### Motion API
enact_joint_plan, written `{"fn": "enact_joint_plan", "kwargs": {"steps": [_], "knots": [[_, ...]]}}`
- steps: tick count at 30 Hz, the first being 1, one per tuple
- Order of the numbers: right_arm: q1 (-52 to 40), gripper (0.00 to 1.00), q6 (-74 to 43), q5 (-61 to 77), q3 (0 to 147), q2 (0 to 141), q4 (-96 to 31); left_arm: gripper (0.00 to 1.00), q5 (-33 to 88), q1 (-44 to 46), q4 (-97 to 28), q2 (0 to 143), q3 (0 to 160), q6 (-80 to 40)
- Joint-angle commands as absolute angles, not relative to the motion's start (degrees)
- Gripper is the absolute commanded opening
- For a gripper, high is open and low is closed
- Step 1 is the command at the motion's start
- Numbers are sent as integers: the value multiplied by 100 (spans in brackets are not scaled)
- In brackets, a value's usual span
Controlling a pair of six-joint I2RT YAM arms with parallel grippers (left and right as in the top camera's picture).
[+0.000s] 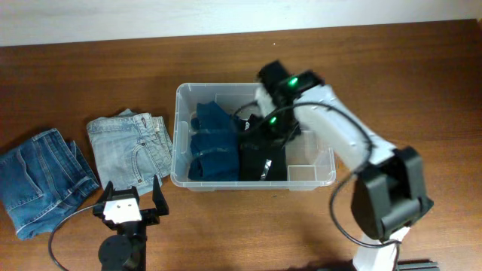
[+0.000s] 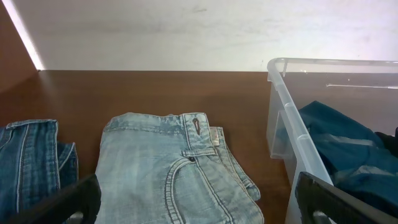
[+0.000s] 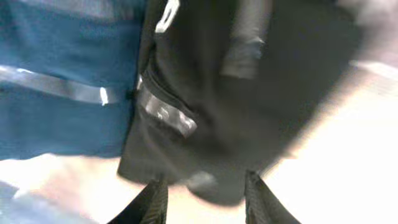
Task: Pack container
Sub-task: 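Place the black garment in the bin beside the teal one, release, then grasp the remaining black taped garment on the table with the right gripper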
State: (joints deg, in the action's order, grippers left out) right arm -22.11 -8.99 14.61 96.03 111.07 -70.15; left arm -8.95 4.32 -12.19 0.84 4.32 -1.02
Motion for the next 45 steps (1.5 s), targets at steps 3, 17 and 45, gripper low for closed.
{"fn": "enact_joint_plan", "kwargs": {"steps": [3,17,45], "knots": [[-1286,35,-840,1170,10704,10191,-7996,99,-875,408,-1194,40,377,5],[2596,32,-1680,1024,10503,9686,-9144,99,-875,408,-1194,40,377,5],[5402,40,-2279,480,6455,9686,-6925,99,-878,408,-1194,40,377,5]]}}
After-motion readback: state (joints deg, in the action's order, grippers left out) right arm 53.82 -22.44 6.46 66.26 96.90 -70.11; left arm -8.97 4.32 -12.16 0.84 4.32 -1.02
